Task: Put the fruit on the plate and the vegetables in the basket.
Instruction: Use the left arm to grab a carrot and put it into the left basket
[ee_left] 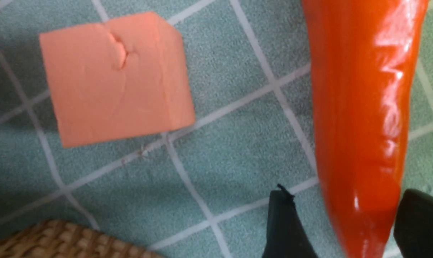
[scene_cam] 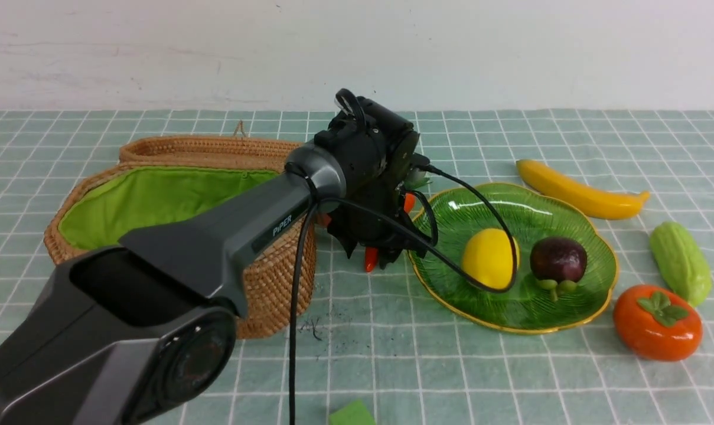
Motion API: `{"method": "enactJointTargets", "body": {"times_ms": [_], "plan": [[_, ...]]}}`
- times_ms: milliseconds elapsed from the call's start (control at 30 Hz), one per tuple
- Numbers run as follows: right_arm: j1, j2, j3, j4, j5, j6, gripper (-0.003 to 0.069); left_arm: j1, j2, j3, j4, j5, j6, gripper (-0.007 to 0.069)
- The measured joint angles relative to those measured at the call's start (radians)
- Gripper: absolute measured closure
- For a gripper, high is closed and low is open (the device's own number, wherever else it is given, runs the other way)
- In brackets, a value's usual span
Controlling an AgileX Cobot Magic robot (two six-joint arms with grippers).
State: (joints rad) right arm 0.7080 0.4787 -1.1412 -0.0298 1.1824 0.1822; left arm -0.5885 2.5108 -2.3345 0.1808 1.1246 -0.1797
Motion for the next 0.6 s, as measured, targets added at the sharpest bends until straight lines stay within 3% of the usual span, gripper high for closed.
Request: {"method": "enactJointTargets", "body": {"times_ms": [433, 600], "plan": [[0.000, 0.000, 0.000, 0.000, 0.003, 0.002, 0.0461, 0.003, 0.010, 0.000, -0.004, -0.092, 0.000, 0.0228], [0.000, 0.000, 0.000, 0.000, 0.007, 0.002, 0.0461, 0.003, 0.023, -0.006, -0.006, -0.099, 0.000, 0.0319]]}}
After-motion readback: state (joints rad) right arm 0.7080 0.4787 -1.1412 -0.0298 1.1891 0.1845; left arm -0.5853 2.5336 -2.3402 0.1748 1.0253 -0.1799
